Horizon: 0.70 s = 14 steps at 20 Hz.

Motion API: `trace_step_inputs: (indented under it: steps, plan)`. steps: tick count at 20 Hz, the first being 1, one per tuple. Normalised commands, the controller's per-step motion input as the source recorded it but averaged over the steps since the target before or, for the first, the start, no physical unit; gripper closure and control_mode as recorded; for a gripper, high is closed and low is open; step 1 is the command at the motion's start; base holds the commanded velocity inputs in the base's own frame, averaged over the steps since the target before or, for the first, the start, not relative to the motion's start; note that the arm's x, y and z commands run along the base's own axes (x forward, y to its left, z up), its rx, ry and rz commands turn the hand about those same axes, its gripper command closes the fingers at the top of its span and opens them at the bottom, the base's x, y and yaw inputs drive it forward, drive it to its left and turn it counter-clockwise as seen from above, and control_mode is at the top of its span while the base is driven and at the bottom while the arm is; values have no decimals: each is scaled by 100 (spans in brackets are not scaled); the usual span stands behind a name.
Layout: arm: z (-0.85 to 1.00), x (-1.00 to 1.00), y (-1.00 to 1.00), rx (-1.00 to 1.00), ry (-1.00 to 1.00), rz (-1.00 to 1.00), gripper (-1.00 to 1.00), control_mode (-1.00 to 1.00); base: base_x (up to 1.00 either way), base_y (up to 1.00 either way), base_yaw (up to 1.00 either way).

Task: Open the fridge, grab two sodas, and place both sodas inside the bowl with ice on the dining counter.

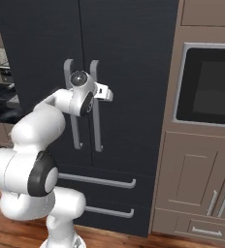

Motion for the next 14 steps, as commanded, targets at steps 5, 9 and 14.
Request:
trace_step_inputs:
  steps: [5,9,14]
  plan:
    - [0,-4,-17,1,9,-4,100,-100,0,0,0]
    - [0,-32,-55,6,16,-14,100,-100,0,0,0]
    - [-1,-46,-76,8,15,-17,100,-100,0,0,0]
